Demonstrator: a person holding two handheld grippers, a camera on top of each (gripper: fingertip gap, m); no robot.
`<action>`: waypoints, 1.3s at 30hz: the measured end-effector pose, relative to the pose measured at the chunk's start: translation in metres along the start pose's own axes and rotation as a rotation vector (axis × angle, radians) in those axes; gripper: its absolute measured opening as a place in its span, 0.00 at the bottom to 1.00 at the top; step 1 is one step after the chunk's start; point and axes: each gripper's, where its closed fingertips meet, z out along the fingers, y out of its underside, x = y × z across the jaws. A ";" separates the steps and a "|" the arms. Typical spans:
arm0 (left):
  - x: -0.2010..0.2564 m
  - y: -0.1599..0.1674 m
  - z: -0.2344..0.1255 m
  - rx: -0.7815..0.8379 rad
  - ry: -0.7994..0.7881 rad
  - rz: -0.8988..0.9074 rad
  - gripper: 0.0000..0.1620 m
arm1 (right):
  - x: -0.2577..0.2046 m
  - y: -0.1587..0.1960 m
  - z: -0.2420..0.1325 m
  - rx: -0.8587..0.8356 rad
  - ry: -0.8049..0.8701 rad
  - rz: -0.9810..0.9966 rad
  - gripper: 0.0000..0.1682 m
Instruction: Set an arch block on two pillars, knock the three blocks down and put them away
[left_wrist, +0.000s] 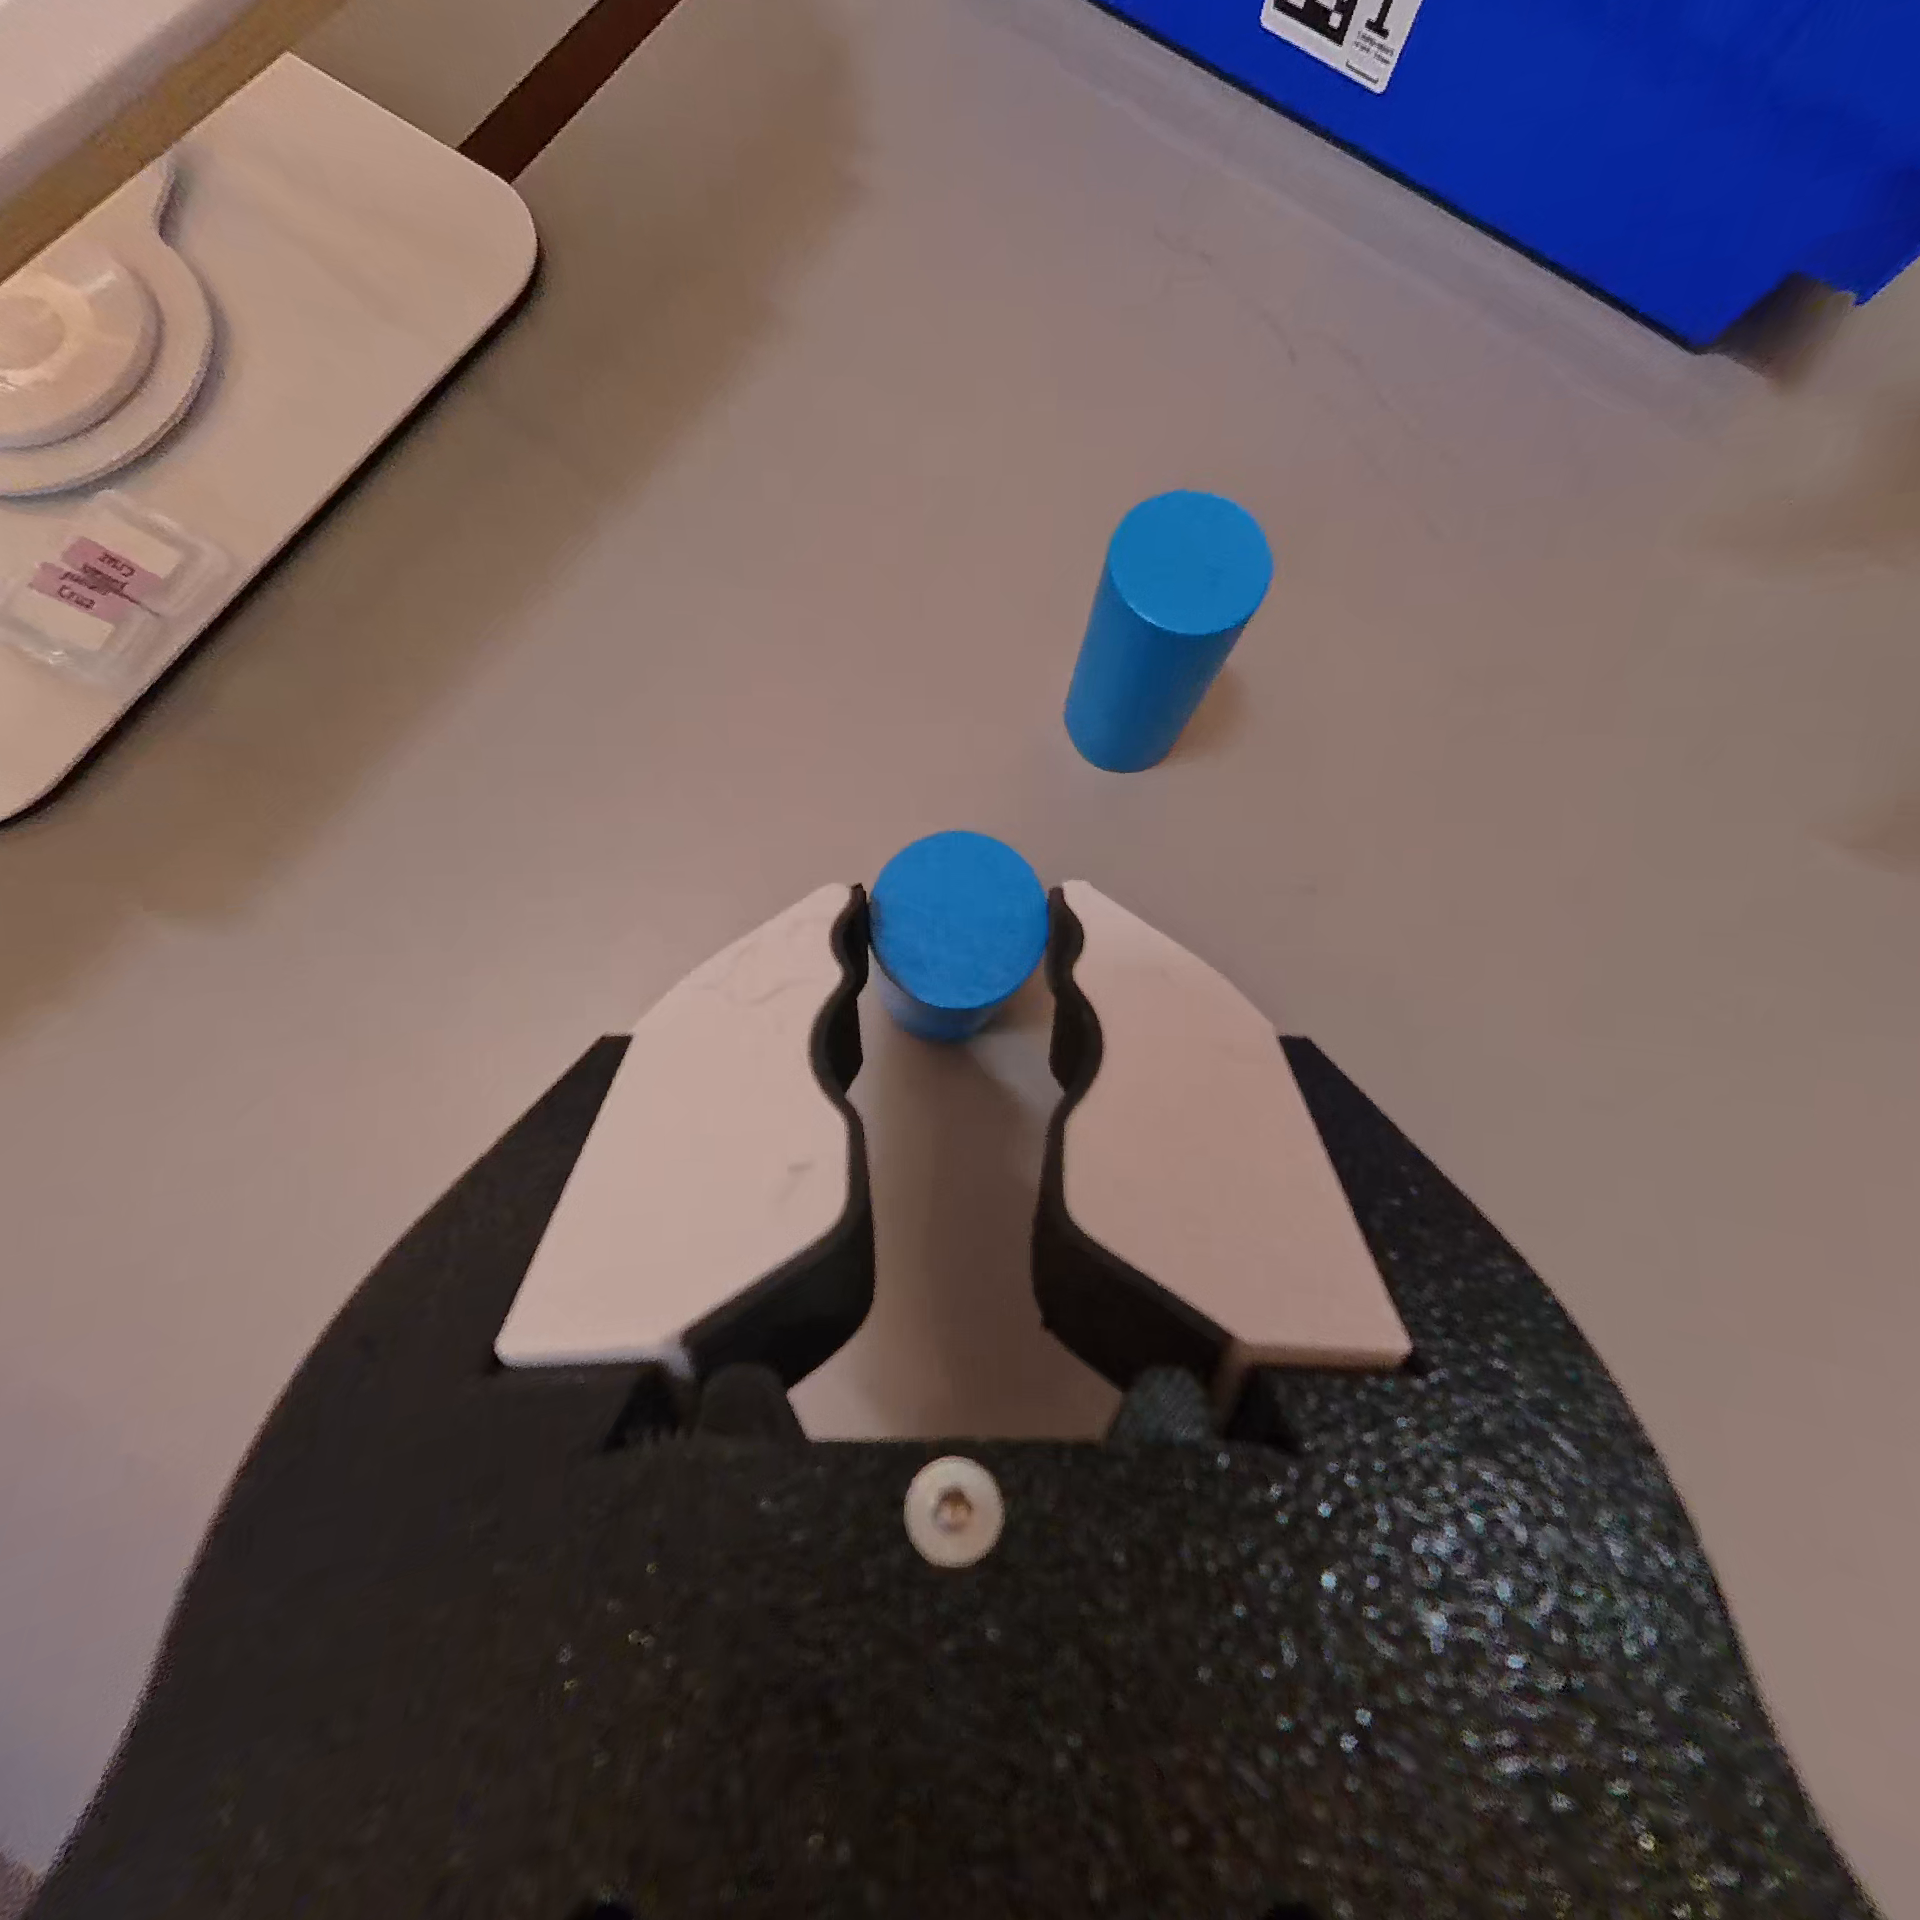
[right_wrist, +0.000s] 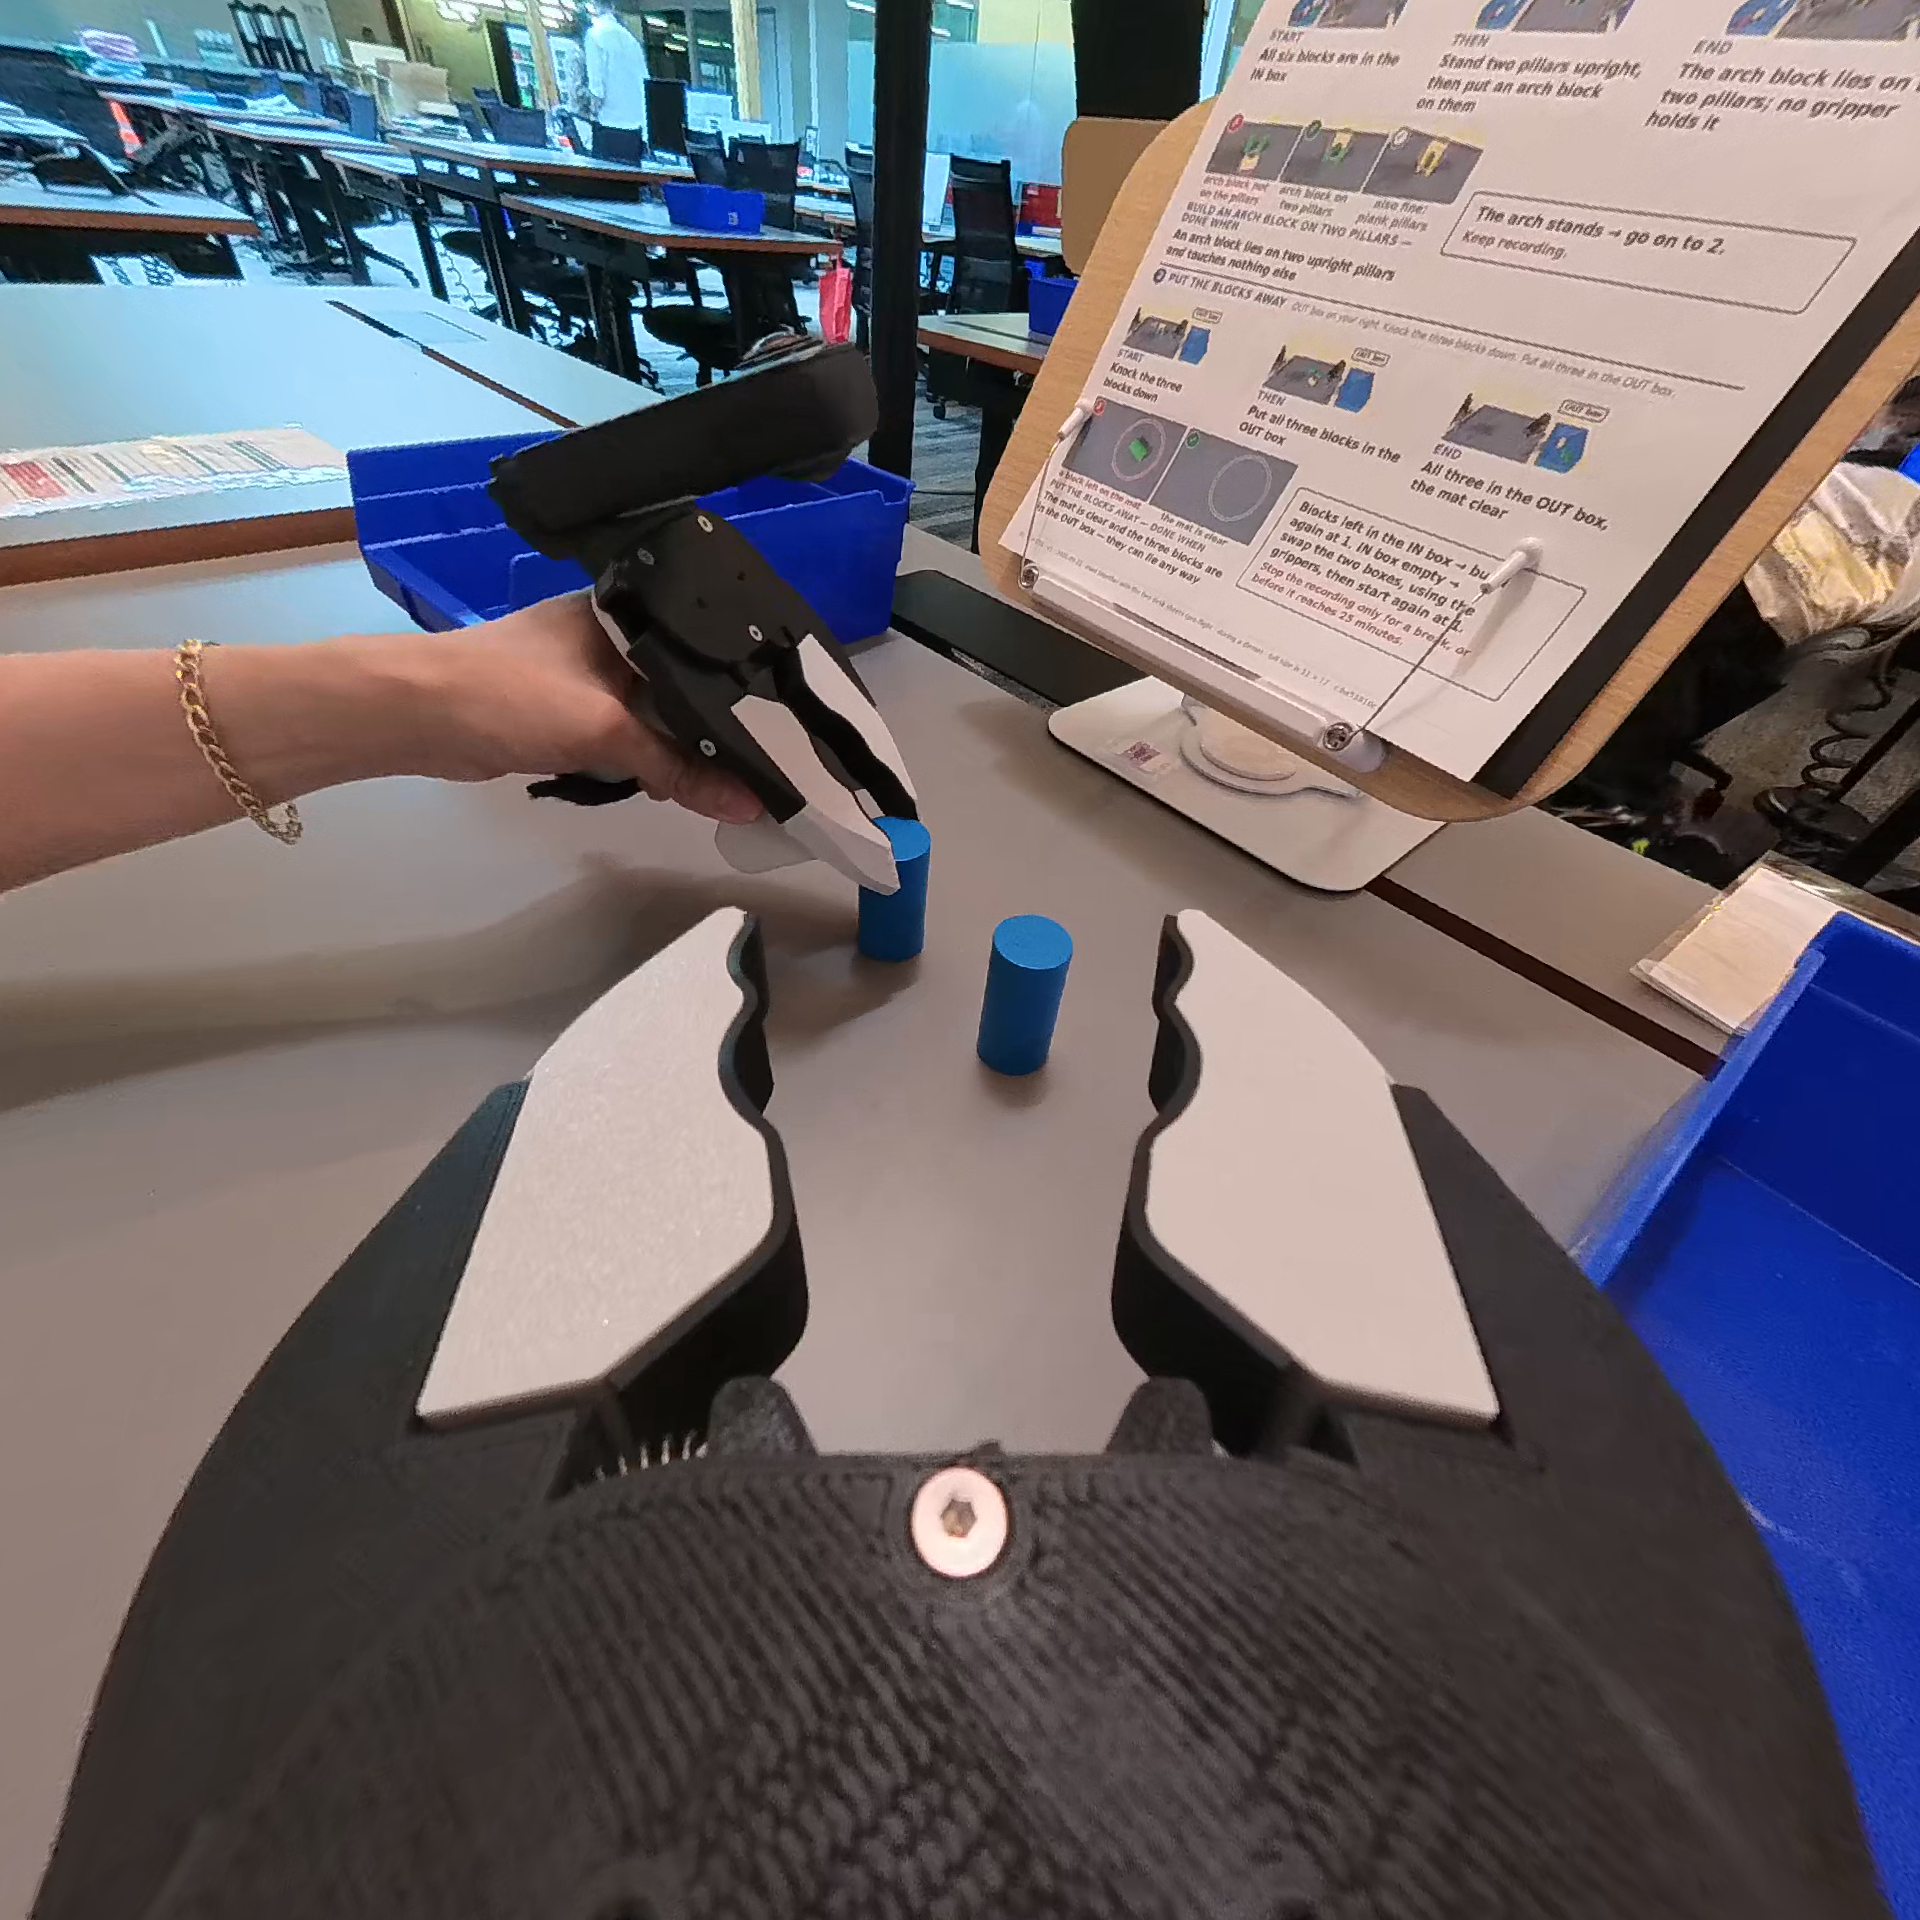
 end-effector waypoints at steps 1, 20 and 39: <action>0.000 0.001 0.000 -0.002 -0.008 0.006 0.20 | 0.000 0.000 0.000 0.002 0.000 0.000 0.43; -0.053 -0.030 -0.178 0.385 -0.297 -0.198 0.33 | 0.002 -0.003 -0.008 0.017 0.006 0.019 0.43; -0.163 0.143 -0.247 0.085 -0.398 -0.541 0.32 | -0.029 0.030 0.023 -0.126 -0.024 -0.006 0.43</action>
